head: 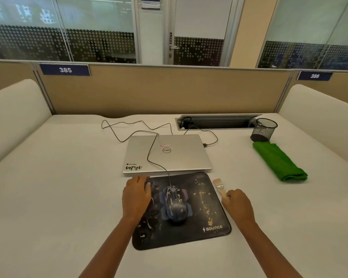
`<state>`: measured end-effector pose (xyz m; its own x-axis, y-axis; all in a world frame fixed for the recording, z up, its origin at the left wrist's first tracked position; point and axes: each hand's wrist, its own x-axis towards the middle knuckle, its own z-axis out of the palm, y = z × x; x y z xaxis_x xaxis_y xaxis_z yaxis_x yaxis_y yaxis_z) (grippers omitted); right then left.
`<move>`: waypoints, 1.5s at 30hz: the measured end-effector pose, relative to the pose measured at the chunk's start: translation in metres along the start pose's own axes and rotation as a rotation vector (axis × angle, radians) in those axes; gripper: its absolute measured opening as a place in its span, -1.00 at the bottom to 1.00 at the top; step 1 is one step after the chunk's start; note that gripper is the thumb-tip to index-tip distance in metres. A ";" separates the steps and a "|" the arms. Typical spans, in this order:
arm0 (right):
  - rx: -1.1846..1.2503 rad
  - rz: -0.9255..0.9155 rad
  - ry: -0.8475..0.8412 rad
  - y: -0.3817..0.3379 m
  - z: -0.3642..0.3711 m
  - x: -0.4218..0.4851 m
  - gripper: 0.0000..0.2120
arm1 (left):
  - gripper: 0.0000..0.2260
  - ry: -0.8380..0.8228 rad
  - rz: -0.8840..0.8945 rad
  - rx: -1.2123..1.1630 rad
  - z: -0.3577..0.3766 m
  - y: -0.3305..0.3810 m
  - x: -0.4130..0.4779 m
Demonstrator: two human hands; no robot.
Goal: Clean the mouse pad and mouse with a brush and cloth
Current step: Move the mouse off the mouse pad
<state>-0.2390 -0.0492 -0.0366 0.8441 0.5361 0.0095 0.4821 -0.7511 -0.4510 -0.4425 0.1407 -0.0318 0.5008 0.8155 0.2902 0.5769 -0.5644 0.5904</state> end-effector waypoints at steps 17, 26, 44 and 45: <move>0.000 -0.093 0.059 -0.053 0.005 -0.022 -0.62 | -0.62 -0.092 -0.147 0.210 -0.010 -0.053 -0.018; -0.063 -0.120 -0.227 -0.120 0.039 -0.046 -0.13 | -0.60 -0.062 -0.187 0.321 -0.029 -0.073 -0.028; -0.086 -0.072 -0.298 -0.168 0.046 -0.043 -0.16 | -0.62 0.017 -0.189 0.365 -0.066 -0.124 -0.044; -0.084 -0.080 -0.308 -0.176 0.047 -0.043 -0.15 | -0.63 -0.009 -0.207 0.364 -0.066 -0.129 -0.043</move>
<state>-0.3713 0.0781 0.0005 0.6986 0.6761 -0.2341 0.5723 -0.7244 -0.3844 -0.5815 0.1868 -0.0707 0.3551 0.9162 0.1855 0.8555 -0.3985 0.3307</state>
